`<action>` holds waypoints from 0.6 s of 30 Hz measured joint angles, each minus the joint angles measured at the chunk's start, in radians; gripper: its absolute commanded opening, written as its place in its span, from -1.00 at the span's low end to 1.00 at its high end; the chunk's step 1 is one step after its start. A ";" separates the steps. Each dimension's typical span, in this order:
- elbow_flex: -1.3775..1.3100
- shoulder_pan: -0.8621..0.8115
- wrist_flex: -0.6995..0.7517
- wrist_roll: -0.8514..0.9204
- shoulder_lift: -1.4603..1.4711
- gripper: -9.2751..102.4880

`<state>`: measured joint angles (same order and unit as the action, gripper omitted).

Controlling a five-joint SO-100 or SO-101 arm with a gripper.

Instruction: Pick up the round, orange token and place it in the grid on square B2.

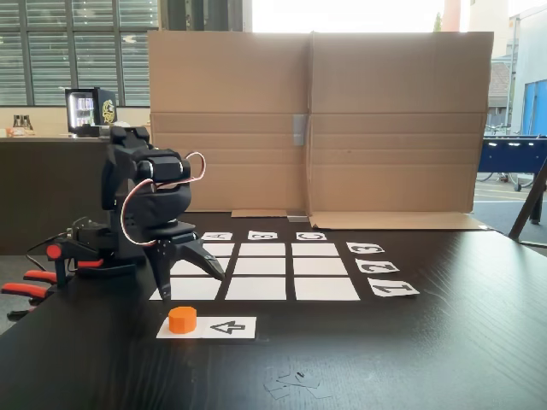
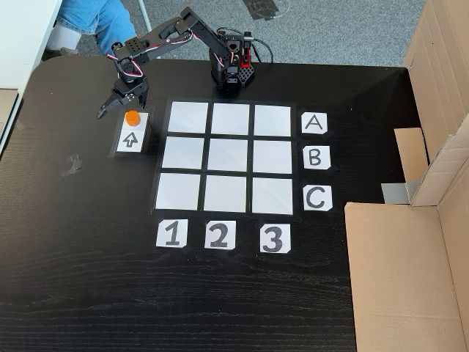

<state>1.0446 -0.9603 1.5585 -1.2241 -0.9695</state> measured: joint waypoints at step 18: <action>-0.101 0.012 -0.012 -0.008 0.123 0.54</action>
<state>0.9434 -0.9480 1.5463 -1.2318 -0.8468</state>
